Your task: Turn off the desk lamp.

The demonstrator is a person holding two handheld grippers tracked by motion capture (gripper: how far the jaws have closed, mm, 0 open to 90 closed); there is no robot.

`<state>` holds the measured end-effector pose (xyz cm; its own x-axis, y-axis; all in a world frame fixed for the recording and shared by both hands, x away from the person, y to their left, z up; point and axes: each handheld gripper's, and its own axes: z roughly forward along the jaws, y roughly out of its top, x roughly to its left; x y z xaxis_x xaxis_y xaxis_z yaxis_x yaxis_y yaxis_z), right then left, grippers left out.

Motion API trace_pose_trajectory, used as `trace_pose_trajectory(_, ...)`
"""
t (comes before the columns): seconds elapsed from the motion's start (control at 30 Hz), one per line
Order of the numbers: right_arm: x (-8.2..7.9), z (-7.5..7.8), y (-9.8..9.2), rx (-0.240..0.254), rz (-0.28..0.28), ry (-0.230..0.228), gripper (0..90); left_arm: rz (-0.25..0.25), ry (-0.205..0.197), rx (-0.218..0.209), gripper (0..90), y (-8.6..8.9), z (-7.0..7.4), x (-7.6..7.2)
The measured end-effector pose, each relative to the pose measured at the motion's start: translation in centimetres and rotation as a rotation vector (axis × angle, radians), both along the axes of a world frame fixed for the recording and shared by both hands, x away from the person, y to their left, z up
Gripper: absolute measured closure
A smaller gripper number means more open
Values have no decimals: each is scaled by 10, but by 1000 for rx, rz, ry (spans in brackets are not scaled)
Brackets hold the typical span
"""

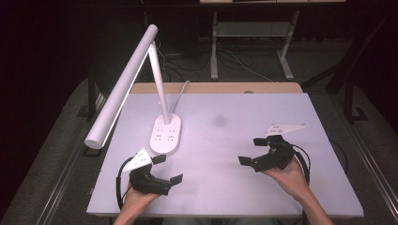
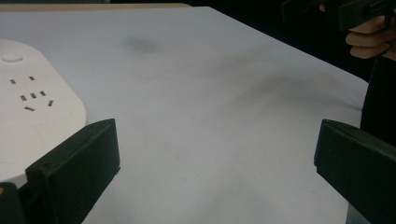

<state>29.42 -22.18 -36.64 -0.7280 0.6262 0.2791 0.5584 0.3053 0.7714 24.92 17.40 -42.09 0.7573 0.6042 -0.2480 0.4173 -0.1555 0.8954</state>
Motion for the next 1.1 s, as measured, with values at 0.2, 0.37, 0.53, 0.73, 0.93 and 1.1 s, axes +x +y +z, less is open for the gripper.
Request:
trace_pose_trajectory(0.2, 9, 4, 12, -10, 22, -6, 8, 1, 0, -3, 0, 0, 0, 0)
trace_pose_trajectory(0.37, 17, 7, 21, -14, 40, -10, 8, 1, -3, 0, 0, 1, 0, 0)
trace_pose_trajectory(0.53, 23, 10, 28, -7, 51, -13, 8, 0, -4, 1, 0, 1, 0, 0)
trace_pose_trajectory(0.73, 31, 13, 36, -13, 64, -19, 8, 8, -4, -5, 0, 2, 1, 0)
trace_pose_trajectory(0.93, 40, 14, 46, -18, 85, -19, 8, 16, -8, -10, 0, 5, 2, 0)
trace_pose_trajectory(1.1, 48, 18, 53, -15, 94, -24, 8, 20, -7, -12, 0, 8, 2, 1)
